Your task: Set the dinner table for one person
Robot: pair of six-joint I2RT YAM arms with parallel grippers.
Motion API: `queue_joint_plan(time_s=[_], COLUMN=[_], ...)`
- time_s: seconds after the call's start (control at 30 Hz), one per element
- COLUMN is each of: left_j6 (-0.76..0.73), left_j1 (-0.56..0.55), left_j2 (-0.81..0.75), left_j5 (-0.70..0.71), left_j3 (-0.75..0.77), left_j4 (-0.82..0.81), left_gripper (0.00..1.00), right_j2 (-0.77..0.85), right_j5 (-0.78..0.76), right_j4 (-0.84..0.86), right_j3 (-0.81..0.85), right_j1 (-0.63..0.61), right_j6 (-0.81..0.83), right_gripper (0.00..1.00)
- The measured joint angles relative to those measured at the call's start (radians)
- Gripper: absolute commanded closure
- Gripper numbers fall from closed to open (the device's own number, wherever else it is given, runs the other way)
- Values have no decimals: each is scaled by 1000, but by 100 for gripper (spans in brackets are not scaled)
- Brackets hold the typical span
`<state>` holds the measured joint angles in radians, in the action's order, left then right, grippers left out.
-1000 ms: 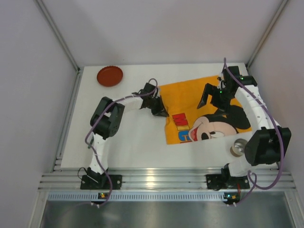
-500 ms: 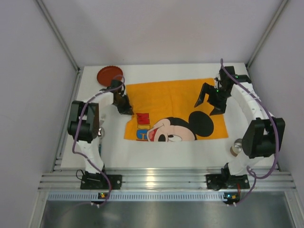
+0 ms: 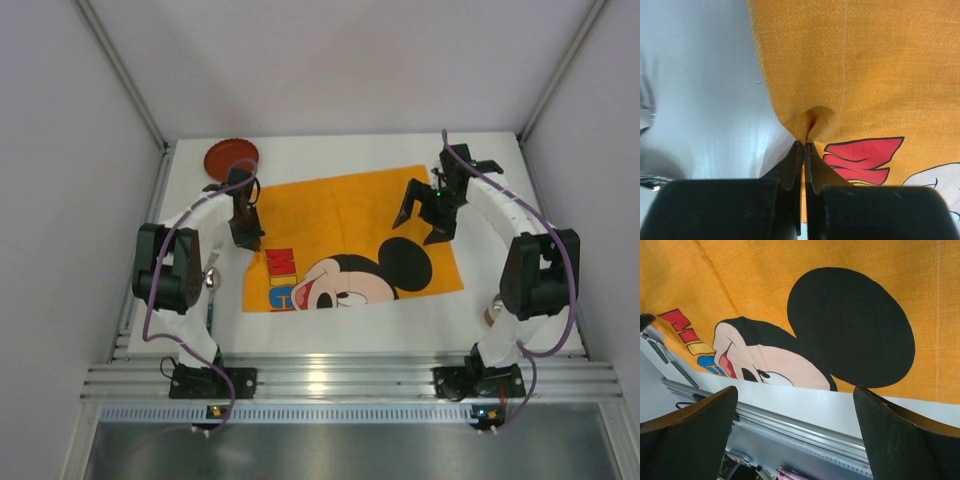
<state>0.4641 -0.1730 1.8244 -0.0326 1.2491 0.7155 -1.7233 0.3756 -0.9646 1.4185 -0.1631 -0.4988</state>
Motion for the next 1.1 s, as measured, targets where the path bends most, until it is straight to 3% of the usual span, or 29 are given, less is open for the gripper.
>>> queue_joint_plan(time_s=[0.17,0.23,0.27,0.3,0.33,0.43,0.87,1.1], left_j6=[-47,-61,-70,-76,-74,-76,-18,121], left_j1=[6,14,19,23,26,31,79,185], left_j2=[31,56,71,87,105,143,149,158], left_j5=[116,144,154,158,163,172,215,179], left_j3=[111,156,177,196,218,262,534,489], left_j4=[62,70,74,77,87,106,161,14], left_gripper=[100,87,80,66,38,3,6,10], right_j2=[-45,-68,-80,-89,-98,-127,-170,-173], right_j5=[18,23,27,30,32,36,45,54], right_j4=[19,24,27,32,37,49,52,45], right_j3=[3,4,5,5,5,5,71,101], right_j1=[-31,-40,-44,-46,-48,-51,-51,-38], right_j6=[-1,-1,-1,0,0,2,30,54], right_gripper=[0,0,0,0,0,0,0,0])
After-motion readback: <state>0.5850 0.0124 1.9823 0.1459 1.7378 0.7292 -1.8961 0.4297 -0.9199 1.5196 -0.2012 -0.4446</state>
